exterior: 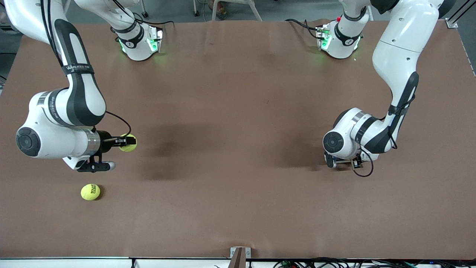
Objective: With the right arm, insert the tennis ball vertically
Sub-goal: 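Lift the ball with the right gripper while the left gripper stands the can upright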
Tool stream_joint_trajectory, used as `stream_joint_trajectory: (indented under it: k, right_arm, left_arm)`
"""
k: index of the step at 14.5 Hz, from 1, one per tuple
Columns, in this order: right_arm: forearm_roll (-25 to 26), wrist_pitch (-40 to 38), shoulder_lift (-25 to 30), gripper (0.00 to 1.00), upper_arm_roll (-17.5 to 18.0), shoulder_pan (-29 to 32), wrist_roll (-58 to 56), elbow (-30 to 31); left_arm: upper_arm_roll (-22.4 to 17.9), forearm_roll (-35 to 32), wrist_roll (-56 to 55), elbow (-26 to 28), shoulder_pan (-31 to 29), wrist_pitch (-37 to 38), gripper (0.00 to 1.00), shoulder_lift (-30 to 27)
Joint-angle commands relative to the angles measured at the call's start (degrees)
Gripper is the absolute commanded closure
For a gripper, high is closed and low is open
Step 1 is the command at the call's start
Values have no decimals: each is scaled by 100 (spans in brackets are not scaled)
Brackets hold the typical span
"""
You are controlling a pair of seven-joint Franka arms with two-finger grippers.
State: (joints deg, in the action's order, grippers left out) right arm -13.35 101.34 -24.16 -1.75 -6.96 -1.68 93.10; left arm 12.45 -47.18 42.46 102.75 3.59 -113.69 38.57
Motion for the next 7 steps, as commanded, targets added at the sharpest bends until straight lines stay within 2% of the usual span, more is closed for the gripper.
stream_joint_trajectory:
  k: [1,4,7]
  right_arm:
    - [-159,-53,-1,61,-27,-68,-43,-204]
    - [-159,-97,-1,61,-36,-94,-8,-345]
    - [-159,-115,-1,62,-36,-103,19,-477]
  left_arm:
    - [21,-116,-115,17,-42,-302,30,107]
    - [38,-55,-19,0,-33,-294,31,19]
    - [266,198,226,-26,-103,-285,32,-235]
